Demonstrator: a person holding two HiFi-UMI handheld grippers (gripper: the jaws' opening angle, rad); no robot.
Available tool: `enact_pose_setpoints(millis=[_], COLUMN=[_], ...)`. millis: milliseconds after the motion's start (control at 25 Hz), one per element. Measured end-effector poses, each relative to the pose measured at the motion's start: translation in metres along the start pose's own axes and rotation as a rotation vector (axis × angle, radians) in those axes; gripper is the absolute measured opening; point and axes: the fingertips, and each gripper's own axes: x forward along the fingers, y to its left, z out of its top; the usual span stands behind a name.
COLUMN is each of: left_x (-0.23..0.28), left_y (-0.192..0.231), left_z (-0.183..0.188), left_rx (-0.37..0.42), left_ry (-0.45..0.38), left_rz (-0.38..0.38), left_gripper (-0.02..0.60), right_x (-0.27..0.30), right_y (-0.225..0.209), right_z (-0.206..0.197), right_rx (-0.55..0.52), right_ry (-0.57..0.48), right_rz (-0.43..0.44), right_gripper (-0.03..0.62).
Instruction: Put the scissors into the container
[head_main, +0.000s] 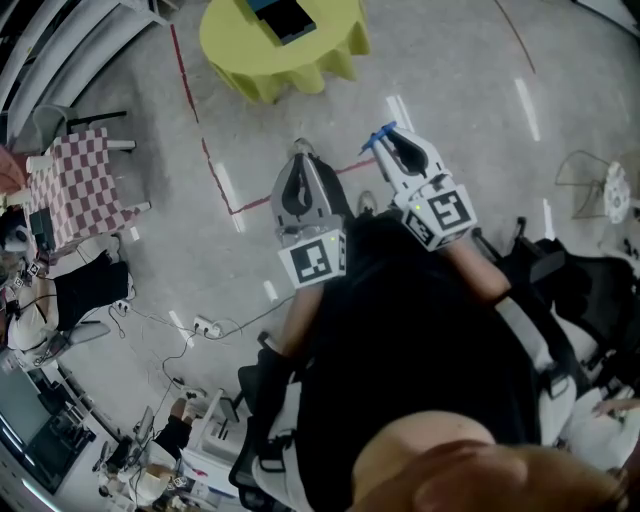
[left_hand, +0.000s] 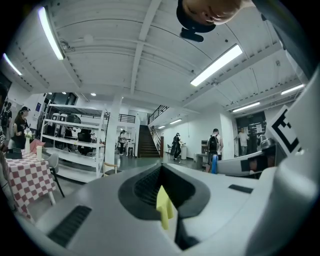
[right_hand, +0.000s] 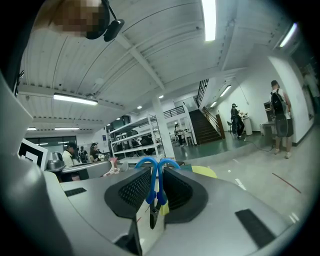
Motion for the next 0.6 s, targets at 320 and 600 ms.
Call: enact_pose_setpoints(millis=[320, 600], left_x=[0.07, 0.133], left_y=[0.033, 0.065], left_z=[0.0, 0.003], left_rx=[-0.007, -0.012], left_ry=[0.005, 0.026], left_rz=[-0.016, -0.031], left_gripper=[-0.002, -0.002], right_x=[0.065, 0.13], right_y=[-0.021, -0.042], right_z=[0.009, 0.017], right_rx=[0.001, -0.001], right_ry=[0.008, 0.025], right_rz=[-0.024, -0.035], right_gripper=[0.075, 0.075])
